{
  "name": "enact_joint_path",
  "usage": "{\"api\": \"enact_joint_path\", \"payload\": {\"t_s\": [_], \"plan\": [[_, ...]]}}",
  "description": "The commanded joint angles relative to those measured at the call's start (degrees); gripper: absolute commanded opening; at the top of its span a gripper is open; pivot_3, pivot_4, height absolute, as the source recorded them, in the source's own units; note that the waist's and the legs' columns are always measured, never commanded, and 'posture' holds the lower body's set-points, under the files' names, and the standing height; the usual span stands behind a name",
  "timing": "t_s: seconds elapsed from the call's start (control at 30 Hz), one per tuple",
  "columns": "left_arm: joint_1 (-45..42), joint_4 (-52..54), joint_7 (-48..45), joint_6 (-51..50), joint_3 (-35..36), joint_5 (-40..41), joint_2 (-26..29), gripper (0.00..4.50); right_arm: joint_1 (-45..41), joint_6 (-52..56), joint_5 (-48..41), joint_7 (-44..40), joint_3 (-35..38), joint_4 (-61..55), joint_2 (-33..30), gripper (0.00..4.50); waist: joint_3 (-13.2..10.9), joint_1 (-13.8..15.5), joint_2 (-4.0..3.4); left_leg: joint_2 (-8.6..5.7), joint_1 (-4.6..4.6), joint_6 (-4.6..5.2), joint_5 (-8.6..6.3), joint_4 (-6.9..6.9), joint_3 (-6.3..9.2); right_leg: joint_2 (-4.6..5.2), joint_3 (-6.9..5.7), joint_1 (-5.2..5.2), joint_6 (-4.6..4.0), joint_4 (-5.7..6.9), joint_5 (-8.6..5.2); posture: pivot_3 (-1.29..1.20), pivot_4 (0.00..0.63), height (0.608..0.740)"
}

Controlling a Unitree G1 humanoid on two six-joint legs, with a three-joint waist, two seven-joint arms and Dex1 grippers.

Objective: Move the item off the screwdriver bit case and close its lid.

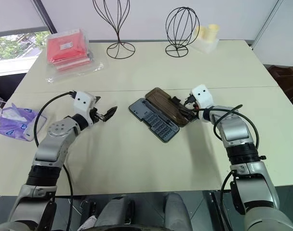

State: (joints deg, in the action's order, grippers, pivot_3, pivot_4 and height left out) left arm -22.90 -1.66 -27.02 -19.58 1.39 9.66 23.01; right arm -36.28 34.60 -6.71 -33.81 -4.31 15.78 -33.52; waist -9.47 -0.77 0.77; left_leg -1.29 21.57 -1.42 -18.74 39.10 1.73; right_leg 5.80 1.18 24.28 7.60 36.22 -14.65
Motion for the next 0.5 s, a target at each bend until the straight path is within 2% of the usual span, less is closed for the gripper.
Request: {"api": "enact_joint_path", "payload": {"t_s": [0.03,0.17,0.27,0.37,0.5], "plan": [[-0.4,2.2,0.4,0.9,0.4,-0.3,0.1,4.50,-2.0,-1.3,1.1,0.2,0.6,0.6,-0.1,4.43,0.0,0.0,0.00,0.00,0.00,0.00,0.00,0.00,0.00,0.00,0.00,0.00,0.00,0.00,0.00,0.00,0.150,0.740],[-0.7,3.9,0.3,-1.0,0.9,0.6,0.1,4.50,-2.5,-1.7,1.4,0.2,0.9,2.0,0.6,4.43,0.0,-0.1,0.00,0.00,0.00,0.00,0.00,0.00,0.00,0.00,0.00,0.00,0.00,0.00,0.00,0.00,0.150,0.740],[-0.8,4.9,0.4,-2.1,1.0,0.8,0.1,4.50,-2.8,-2.2,1.7,0.1,0.8,3.0,0.9,3.55,0.0,-0.1,0.00,0.00,0.00,0.00,0.00,0.00,0.00,0.00,0.00,0.01,0.00,0.01,0.00,0.00,0.150,0.740],[-0.9,5.8,0.8,-2.8,0.8,0.7,0.1,4.50,-2.9,-2.4,2.1,-0.1,0.5,3.5,1.2,2.06,0.0,0.0,0.00,0.00,0.00,0.00,0.00,0.00,0.00,0.00,0.00,0.01,0.00,0.01,0.00,0.00,0.150,0.740],[-1.2,6.7,1.5,-3.6,0.4,0.5,-0.1,4.50,-3.1,-2.0,2.5,-0.6,0.1,4.0,1.5,2.06,0.0,0.0,0.00,0.00,0.00,0.00,0.00,0.00,0.00,0.00,0.00,0.01,0.00,0.00,0.00,0.00,0.150,0.740]]}}
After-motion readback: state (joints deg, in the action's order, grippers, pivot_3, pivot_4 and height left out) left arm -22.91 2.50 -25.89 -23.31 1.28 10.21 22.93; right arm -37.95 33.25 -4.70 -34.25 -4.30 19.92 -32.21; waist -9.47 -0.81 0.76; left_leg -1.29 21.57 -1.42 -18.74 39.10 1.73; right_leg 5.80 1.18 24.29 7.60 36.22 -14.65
